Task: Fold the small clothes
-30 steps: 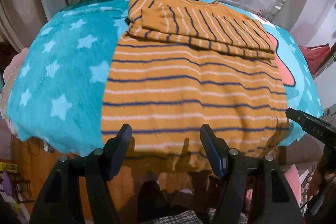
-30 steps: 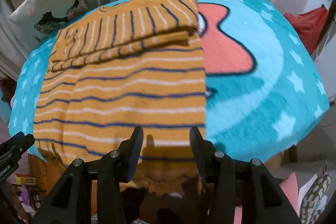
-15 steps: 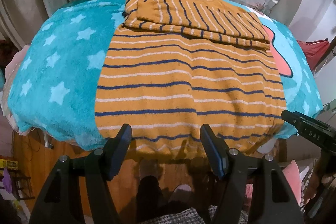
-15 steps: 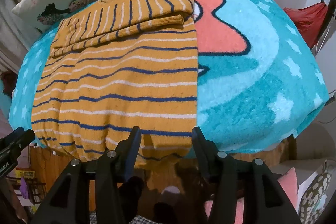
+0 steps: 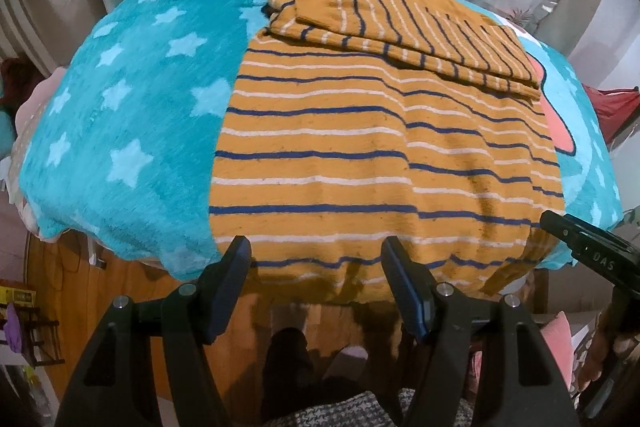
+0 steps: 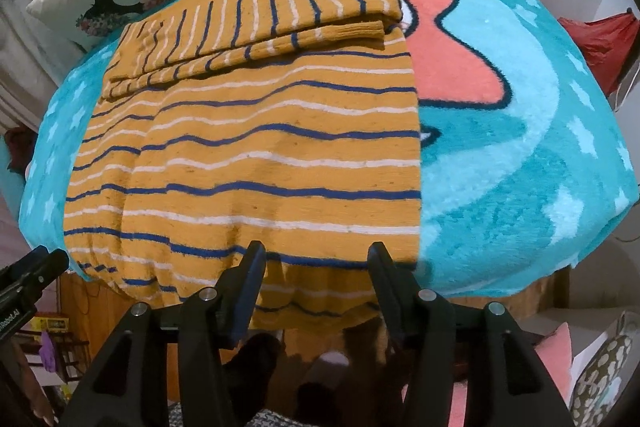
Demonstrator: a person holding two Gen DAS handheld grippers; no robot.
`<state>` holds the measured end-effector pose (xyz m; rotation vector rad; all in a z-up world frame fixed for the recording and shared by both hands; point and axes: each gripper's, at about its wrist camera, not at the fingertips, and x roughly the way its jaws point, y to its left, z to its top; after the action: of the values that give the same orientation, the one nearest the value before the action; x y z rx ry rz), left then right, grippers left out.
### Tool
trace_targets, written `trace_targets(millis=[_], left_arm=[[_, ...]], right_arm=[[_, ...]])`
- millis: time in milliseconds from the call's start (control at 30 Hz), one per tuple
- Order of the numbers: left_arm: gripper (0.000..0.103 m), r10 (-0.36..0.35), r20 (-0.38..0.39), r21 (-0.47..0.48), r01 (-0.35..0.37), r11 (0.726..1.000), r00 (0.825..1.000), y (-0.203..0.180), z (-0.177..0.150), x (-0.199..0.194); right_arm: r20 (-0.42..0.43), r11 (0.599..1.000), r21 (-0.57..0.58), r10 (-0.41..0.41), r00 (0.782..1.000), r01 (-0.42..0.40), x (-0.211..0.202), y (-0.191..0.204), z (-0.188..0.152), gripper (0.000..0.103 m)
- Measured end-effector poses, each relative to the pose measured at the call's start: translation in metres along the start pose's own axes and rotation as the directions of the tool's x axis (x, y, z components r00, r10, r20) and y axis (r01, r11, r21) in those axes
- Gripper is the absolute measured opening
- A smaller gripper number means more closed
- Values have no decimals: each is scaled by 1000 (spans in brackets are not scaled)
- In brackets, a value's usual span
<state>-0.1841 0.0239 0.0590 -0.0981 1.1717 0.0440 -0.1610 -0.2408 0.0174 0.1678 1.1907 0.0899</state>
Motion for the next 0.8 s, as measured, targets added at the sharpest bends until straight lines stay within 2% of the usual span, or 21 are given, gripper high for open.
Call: trace_targets(millis=[333, 800], left_arm=[[66, 0, -24, -26, -1, 1000, 1000, 9, -4, 7], [66, -7, -32, -30, 6, 1000, 999, 10, -13, 9]], right_arm=[[-6, 1000, 5, -1, 1000, 1, 2, 1, 0, 58], [-13, 999, 52, -10, 1000, 11, -2, -17, -12, 59]])
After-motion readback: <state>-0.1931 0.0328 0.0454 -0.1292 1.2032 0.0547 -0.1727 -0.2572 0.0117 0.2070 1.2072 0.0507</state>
